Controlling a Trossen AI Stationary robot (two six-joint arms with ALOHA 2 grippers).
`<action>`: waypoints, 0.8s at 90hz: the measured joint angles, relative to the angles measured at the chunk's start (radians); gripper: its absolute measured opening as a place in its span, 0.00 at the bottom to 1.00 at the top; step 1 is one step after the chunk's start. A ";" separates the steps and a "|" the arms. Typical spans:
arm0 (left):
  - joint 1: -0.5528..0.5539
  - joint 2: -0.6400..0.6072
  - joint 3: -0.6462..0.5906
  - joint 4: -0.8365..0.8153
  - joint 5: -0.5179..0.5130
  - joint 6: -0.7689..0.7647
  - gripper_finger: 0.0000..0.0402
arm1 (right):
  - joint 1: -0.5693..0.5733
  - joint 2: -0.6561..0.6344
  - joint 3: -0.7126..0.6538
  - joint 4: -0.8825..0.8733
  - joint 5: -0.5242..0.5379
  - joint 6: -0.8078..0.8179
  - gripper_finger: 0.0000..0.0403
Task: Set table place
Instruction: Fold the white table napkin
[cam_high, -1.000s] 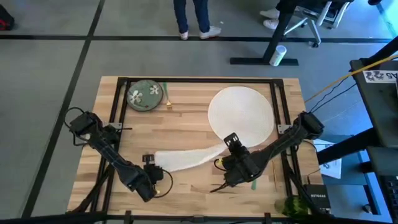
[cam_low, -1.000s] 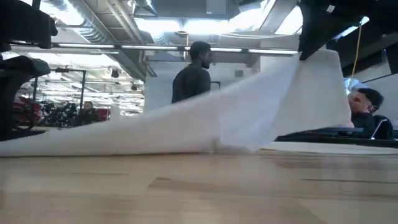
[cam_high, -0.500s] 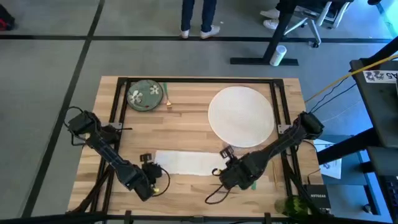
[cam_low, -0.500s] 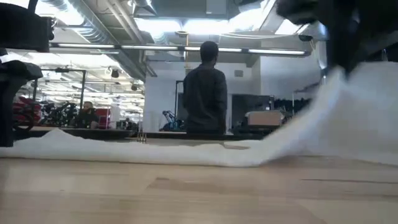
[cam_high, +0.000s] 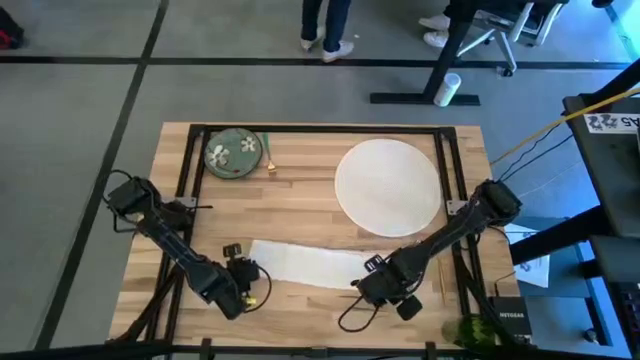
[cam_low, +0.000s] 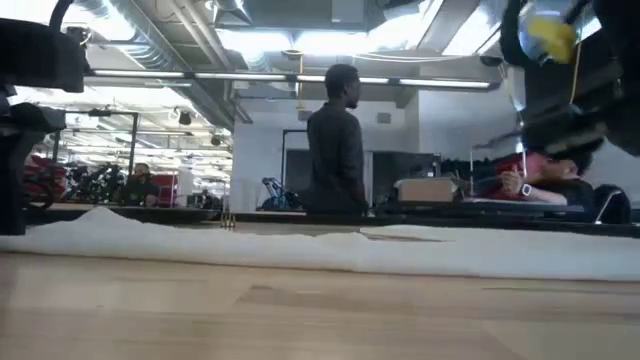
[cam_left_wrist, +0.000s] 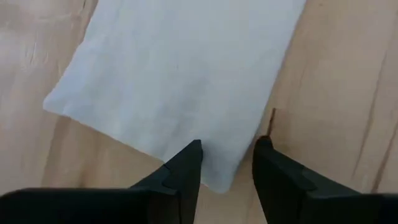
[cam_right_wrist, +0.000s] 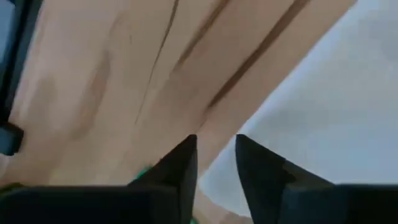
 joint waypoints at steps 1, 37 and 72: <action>0.000 0.000 0.000 0.000 0.001 0.000 0.30 | 0.000 0.000 0.000 0.002 0.000 0.001 0.27; -0.002 0.000 0.000 -0.127 0.034 -0.054 0.30 | 0.000 0.000 -0.001 0.039 0.010 -0.001 0.28; -0.002 -0.010 0.065 -0.228 -0.018 0.036 0.14 | -0.001 0.000 -0.001 0.128 0.010 -0.058 0.28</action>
